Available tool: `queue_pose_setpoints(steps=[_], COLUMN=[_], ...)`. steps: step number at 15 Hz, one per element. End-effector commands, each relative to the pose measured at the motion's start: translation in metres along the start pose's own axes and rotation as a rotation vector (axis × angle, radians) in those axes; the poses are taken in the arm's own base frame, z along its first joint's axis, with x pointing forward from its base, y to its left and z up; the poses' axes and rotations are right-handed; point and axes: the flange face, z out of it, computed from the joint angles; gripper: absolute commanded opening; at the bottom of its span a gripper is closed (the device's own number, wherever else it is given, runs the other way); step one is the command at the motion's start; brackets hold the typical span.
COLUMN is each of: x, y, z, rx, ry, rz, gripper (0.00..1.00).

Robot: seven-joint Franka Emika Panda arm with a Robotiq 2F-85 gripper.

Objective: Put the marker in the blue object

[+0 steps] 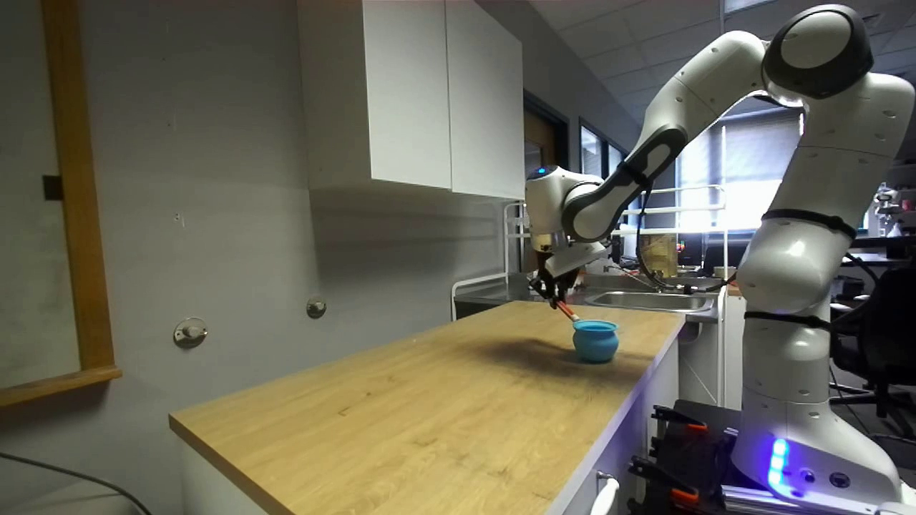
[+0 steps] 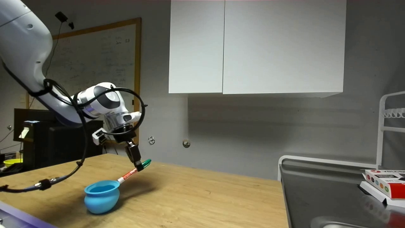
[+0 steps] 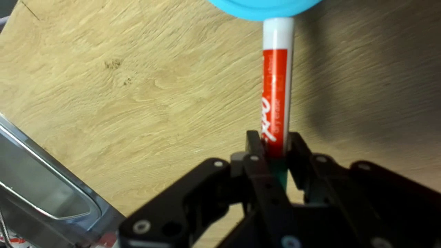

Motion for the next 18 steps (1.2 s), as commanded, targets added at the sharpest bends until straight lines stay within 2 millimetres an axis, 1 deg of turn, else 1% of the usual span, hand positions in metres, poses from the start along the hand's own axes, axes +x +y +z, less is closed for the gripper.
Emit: queue_pose_setpoints(steps=[1, 6, 10, 12, 14, 16, 18], x=[0.0, 0.016, 0.028, 0.028, 0.026, 0.021, 0.014], y=[0.007, 0.006, 0.013, 0.018, 0.02, 0.02, 0.018], z=[-0.005, -0.017, -0.035, -0.042, -0.046, -0.044, -0.039], rx=[-0.009, -0.012, -0.01, -0.014, -0.017, -0.017, -0.018], ry=[0.015, 0.024, 0.027, 0.032, 0.038, 0.043, 0.043], rz=[0.024, 0.033, 0.042, 0.048, 0.05, 0.052, 0.05], gripper=[0.07, 0.07, 0.07, 0.07, 0.07, 0.07, 0.07])
